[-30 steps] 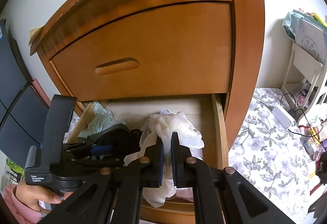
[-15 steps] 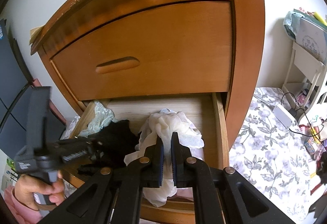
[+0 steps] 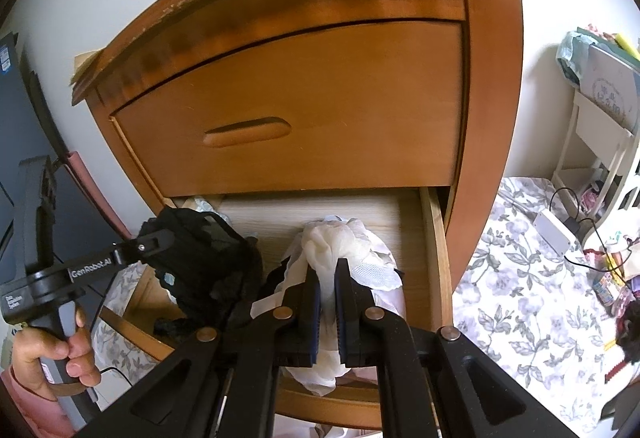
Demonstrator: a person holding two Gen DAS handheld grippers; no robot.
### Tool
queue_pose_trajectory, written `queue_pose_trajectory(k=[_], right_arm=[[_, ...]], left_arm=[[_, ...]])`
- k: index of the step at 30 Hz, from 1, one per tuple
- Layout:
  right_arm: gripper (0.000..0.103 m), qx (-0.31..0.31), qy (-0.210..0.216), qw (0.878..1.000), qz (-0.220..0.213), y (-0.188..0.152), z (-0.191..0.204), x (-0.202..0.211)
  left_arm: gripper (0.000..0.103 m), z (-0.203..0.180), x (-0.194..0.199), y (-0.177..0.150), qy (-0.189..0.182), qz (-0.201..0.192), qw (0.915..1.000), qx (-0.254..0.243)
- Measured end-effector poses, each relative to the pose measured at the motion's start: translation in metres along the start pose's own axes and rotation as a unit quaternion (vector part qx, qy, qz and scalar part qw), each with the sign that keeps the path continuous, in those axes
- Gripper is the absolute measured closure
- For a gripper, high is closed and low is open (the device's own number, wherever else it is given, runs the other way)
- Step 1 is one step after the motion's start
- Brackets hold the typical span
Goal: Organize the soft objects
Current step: 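Lift both held garments clear of the drawer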
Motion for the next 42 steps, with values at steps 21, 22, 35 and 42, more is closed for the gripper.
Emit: queue_pose_trajectory(k=[21,22,35,42], right_arm=[[0.096,0.003,0.000,0.998,-0.065,0.011,0.006,0.070],[0.096,0.003,-0.001,0.998,-0.070,0.012,0.006,0.075],[0.096,-0.002,0.000,0.991,-0.133,0.014,0.006,0.159],[0.096,0.000,0.002,0.988,-0.157,0.008,0.006,0.197]], left_arm=[[0.095,-0.037,0.078,0.014,-0.014,-0.068,0.9973,-0.024],[0.095,-0.039,0.084,0.014,-0.016,-0.072,0.9969,-0.027],[0.095,-0.084,0.157,0.010,-0.034,-0.122,0.9901,-0.061],[0.095,-0.108,0.190,0.000,-0.041,-0.141,0.9862,-0.077]])
Point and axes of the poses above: each gripper's, at about its wrist camera, not at the fingertips, and x roughly against the way its jaws point, z to its left, y to its top, the point moved 6 cm from there along -x, roughly the way its jaws point, and after that the axes turned 11 degrees about -y, right-handed, at the moved point
